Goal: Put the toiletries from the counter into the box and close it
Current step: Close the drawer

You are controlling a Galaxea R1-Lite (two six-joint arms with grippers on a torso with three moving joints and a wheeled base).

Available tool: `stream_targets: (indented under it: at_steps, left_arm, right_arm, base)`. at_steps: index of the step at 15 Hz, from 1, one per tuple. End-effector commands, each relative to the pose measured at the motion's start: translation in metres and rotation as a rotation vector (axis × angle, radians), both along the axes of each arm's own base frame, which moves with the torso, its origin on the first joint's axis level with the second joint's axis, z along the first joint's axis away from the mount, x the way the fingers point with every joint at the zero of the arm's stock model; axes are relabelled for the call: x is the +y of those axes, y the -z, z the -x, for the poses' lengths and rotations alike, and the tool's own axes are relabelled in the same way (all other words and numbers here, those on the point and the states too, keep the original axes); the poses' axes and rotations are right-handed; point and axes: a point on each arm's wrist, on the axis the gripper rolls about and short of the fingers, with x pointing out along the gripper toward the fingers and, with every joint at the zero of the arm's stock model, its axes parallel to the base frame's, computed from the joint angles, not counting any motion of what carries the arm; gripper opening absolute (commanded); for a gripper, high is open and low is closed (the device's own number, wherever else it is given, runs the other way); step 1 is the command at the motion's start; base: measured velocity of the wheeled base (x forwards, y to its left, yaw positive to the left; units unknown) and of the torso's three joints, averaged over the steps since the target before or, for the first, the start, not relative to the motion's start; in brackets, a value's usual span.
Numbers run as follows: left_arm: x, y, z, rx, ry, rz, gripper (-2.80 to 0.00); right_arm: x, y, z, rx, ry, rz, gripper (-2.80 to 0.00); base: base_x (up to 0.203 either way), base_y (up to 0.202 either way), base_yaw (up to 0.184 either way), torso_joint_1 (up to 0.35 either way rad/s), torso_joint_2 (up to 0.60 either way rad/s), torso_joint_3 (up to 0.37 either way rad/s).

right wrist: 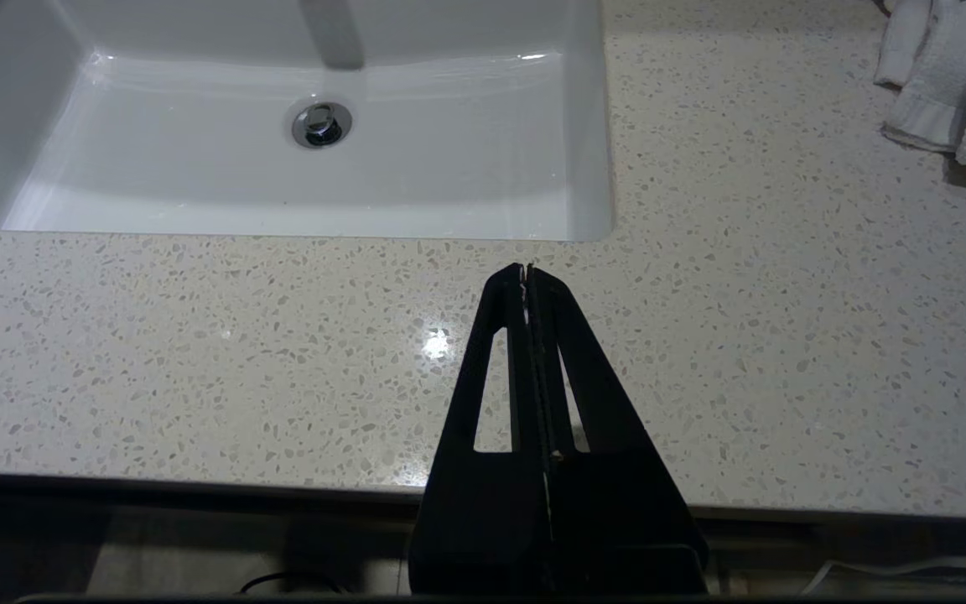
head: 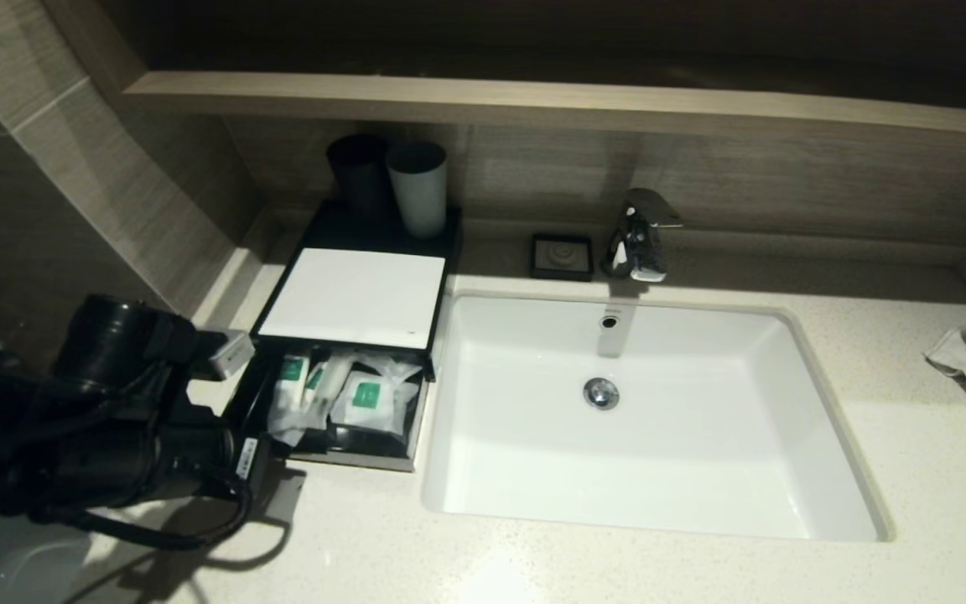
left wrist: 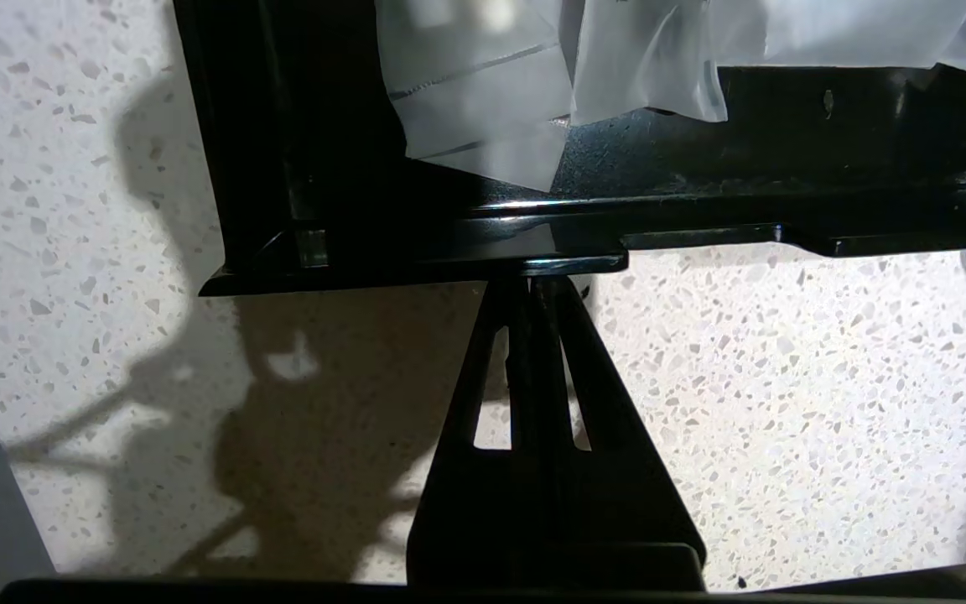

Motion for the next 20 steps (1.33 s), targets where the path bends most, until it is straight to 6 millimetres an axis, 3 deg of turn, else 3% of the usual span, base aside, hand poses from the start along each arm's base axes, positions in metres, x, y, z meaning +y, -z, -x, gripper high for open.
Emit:
stream_targets:
  at_steps: [1, 12, 20]
  left_arm:
    - [-0.003, 0.002, -0.005, 0.008, 0.006, -0.003, -2.80]
    - [-0.017, 0.016, -0.037, -0.043, 0.012, -0.001, -2.80]
    - [-0.023, 0.008, -0.057, -0.082, 0.005, 0.005, -2.80]
  right_arm:
    - [0.000, 0.000, 0.000, 0.002, 0.000, 0.000, -2.80]
    - [0.000, 0.000, 0.000, 0.002, 0.000, 0.000, -2.80]
    - [0.000, 0.000, 0.000, 0.000, 0.000, 0.000, -2.80]
  base:
    - [0.000, 0.000, 0.000, 0.000, 0.00, 0.000]
    - [0.000, 0.000, 0.000, 0.000, 0.00, 0.000]
    - [0.000, 0.000, 0.000, 0.000, 0.00, 0.000]
